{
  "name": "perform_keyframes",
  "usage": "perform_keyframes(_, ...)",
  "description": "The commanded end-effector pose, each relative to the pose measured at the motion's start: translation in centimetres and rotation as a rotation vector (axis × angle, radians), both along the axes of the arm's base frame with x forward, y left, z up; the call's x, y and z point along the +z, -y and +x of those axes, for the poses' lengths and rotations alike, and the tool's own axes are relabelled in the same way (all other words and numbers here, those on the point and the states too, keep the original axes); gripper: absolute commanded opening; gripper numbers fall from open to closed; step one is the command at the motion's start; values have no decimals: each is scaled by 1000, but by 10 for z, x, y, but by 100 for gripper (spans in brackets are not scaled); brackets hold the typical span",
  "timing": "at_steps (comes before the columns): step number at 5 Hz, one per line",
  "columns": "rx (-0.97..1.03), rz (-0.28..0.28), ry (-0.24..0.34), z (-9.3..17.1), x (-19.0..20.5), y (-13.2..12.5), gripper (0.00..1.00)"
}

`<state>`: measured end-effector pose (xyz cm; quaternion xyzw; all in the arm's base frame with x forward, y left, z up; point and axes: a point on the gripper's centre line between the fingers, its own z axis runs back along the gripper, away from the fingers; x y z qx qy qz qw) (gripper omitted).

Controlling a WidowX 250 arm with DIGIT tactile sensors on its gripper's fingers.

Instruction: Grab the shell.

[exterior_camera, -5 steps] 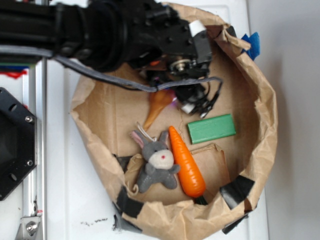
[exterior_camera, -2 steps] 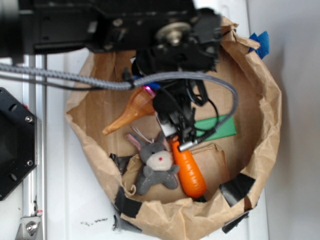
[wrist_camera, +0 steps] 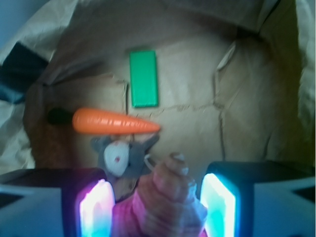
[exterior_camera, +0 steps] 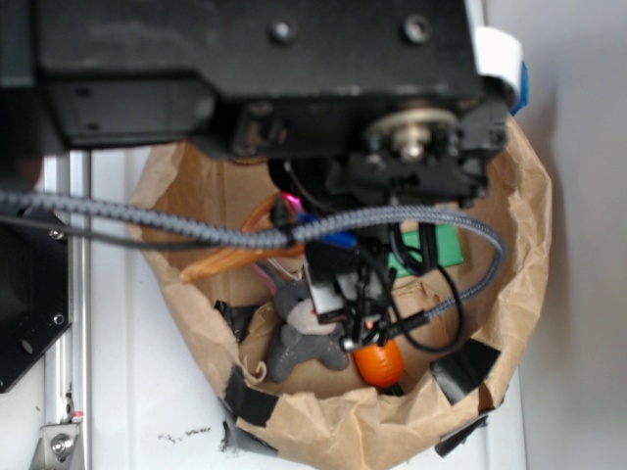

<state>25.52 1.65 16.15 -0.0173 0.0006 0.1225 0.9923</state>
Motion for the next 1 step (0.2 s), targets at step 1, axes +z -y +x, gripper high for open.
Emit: perform_keyframes(1, -6, 39, 134, 7, 15, -5, 0)
